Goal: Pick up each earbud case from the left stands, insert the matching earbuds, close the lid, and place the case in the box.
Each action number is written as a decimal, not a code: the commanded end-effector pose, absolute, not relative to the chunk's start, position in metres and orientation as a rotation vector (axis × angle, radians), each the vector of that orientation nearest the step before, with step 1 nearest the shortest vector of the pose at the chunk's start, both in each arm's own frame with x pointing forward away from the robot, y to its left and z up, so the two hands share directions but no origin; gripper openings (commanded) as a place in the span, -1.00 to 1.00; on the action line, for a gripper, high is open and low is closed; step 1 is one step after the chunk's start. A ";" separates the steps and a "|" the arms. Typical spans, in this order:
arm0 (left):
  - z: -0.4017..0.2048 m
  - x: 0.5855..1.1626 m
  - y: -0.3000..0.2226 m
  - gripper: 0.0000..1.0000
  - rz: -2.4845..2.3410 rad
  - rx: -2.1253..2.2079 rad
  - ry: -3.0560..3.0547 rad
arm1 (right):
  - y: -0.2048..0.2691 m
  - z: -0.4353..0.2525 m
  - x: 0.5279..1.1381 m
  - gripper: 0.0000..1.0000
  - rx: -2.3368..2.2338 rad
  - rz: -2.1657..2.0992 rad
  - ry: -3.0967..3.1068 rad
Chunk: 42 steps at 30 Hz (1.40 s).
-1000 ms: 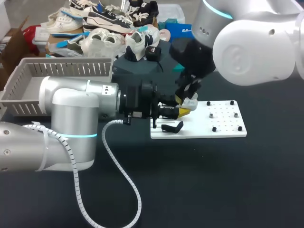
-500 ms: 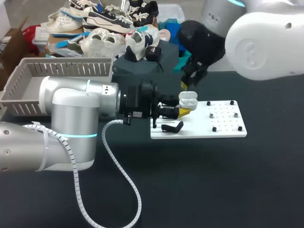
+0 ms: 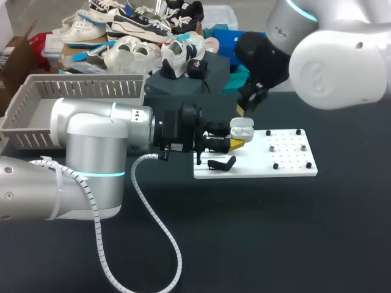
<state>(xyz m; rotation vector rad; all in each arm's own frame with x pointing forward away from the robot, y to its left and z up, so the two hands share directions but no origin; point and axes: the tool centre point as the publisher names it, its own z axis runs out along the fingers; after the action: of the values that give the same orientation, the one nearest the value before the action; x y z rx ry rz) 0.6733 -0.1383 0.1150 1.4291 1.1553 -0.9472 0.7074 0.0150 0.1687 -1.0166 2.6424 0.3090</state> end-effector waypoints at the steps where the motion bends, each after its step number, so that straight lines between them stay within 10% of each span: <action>1: 0.115 0.674 -0.138 -1.00 -0.949 1.431 1.155 | 0.017 0.166 0.717 -0.40 -1.023 0.331 2.655; 42: 0.134 0.698 -0.121 -1.00 -0.861 1.420 1.136 | -0.005 0.179 0.667 -0.40 -0.805 0.333 2.661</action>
<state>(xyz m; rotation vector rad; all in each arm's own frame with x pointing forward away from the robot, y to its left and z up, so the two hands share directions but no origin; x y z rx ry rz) 0.6958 -0.1273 0.1298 1.4256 1.1333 -0.8750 0.6787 0.0014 0.1781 -0.8393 2.6962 0.3368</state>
